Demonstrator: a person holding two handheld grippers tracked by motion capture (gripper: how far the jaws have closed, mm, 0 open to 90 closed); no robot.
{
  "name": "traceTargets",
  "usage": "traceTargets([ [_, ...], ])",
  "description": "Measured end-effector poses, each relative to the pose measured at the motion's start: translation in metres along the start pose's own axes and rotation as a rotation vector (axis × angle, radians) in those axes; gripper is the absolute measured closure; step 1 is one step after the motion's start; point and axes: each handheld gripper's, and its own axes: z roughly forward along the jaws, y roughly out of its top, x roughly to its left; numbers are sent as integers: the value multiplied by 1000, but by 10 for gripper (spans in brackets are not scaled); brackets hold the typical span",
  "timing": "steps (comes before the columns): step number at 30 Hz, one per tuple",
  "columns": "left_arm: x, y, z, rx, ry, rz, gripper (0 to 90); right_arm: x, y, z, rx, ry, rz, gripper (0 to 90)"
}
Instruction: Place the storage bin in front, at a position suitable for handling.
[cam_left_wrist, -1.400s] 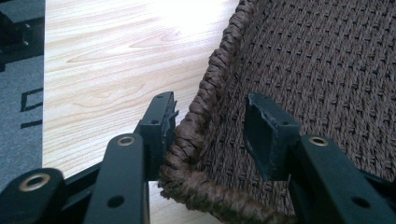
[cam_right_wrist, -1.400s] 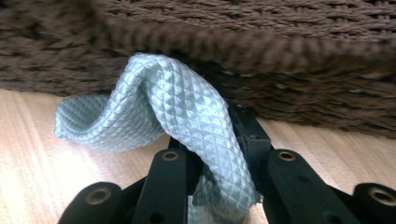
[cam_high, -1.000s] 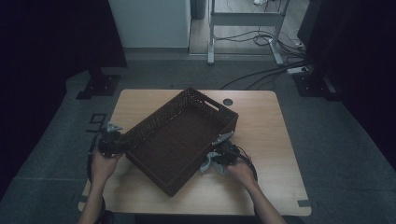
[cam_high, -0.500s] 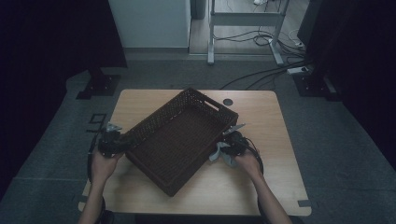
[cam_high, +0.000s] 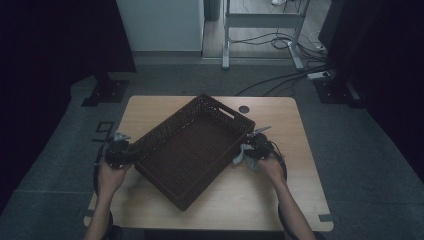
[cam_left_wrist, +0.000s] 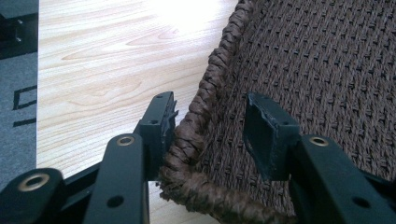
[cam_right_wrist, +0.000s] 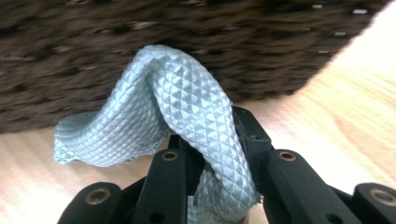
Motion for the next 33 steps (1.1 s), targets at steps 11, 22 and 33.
traceTargets([
  [11, 0, 0, 0, 0, -2, 1, 537, -22, 5, 3, -6, -32, 31, 743],
  [22, 0, 0, 0, 1, -5, 2, 537, -38, 4, 3, -27, -81, 82, 744],
  [33, 0, 0, 0, -2, -6, 0, 536, -31, 5, -19, -63, -88, 64, 745],
])
